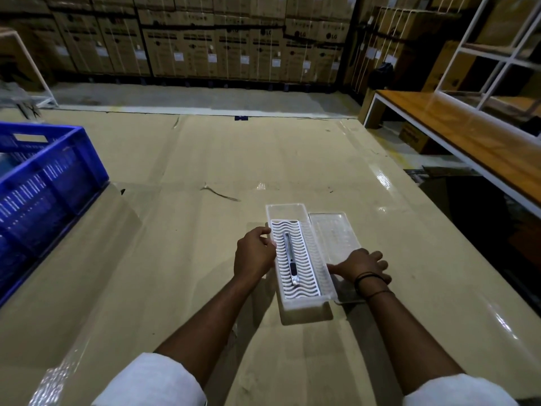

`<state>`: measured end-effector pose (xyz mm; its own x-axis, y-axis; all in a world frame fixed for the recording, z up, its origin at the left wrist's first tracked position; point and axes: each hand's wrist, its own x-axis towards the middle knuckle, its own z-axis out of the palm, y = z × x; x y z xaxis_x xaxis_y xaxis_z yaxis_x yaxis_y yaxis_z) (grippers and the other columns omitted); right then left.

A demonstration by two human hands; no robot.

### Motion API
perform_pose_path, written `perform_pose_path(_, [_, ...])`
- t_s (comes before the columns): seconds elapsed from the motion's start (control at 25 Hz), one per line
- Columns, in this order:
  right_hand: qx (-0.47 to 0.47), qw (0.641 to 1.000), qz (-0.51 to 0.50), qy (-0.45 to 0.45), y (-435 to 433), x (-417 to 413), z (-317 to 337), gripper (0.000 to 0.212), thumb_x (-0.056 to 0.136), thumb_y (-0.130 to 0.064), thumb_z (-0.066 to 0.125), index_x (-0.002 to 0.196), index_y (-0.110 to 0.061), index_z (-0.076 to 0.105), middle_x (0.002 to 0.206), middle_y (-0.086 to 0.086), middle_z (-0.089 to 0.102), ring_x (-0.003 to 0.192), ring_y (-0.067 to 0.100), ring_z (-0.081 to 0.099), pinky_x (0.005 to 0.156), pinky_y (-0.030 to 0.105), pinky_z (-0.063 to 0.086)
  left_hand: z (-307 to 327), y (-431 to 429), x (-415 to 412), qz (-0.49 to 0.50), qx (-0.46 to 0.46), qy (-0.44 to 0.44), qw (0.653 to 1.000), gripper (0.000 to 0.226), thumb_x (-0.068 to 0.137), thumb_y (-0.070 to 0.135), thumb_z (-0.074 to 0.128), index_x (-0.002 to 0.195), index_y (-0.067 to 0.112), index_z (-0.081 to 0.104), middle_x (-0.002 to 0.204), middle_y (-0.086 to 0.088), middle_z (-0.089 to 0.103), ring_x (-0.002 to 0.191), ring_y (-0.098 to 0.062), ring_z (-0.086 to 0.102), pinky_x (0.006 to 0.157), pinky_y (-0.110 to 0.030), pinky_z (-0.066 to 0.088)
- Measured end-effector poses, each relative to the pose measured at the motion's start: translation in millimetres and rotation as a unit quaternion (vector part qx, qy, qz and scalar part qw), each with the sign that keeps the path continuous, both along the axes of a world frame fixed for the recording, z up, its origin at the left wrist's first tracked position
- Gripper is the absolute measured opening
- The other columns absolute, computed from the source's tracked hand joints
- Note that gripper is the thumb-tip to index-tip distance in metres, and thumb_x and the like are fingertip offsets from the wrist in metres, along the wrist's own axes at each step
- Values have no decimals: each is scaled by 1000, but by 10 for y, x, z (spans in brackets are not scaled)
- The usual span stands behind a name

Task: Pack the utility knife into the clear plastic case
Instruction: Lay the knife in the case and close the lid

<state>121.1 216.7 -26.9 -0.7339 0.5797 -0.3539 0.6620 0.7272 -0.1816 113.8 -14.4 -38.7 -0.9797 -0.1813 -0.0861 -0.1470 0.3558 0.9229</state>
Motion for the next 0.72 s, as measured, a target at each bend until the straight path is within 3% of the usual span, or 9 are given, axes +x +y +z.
perform_pose_path(0.28, [44, 999, 12, 19, 16, 52, 17, 143, 40, -84, 77, 146, 1, 30, 140, 19, 44, 126, 36, 43, 101, 48, 39, 16, 5, 4, 7, -3, 2, 1000, 35, 94, 14, 68, 129, 15, 72, 94, -4, 76, 75, -28, 80, 74, -50, 69])
perform_pose_path(0.44, [26, 998, 29, 51, 44, 66, 78, 136, 50, -63, 89, 147, 6, 24, 143, 20, 47, 127, 37, 51, 101, 47, 44, 11, -14, 12, 7, -1, 3, 1000, 37, 93, 17, 70, 130, 15, 72, 96, -6, 78, 77, -28, 80, 75, -51, 69])
perform_pose_path(0.56, [-25, 996, 56, 68, 49, 78, 244, 93, 66, -33, 90, 136, 3, 39, 134, 20, 56, 118, 37, 61, 92, 43, 52, 7, -20, 13, 7, -4, 0, 1000, 36, 92, 17, 71, 128, 15, 73, 96, -5, 77, 77, -28, 80, 74, -50, 69])
perform_pose_path(0.64, [-23, 989, 92, 110, 14, 106, 407, 51, 78, -17, 73, 122, -3, 52, 125, 21, 61, 110, 39, 64, 86, 38, 52, 10, -18, 14, 7, -5, -3, 1000, 37, 92, 18, 71, 128, 17, 73, 96, -5, 77, 78, -28, 80, 75, -51, 69])
perform_pose_path(0.72, [-21, 979, 115, 166, -66, 140, 572, 30, 81, -10, 57, 110, -5, 61, 117, 22, 64, 103, 40, 65, 79, 34, 50, 1, -17, 9, 7, -3, -2, 1000, 39, 91, 20, 72, 129, 17, 73, 95, -3, 78, 80, -28, 80, 78, -51, 69])
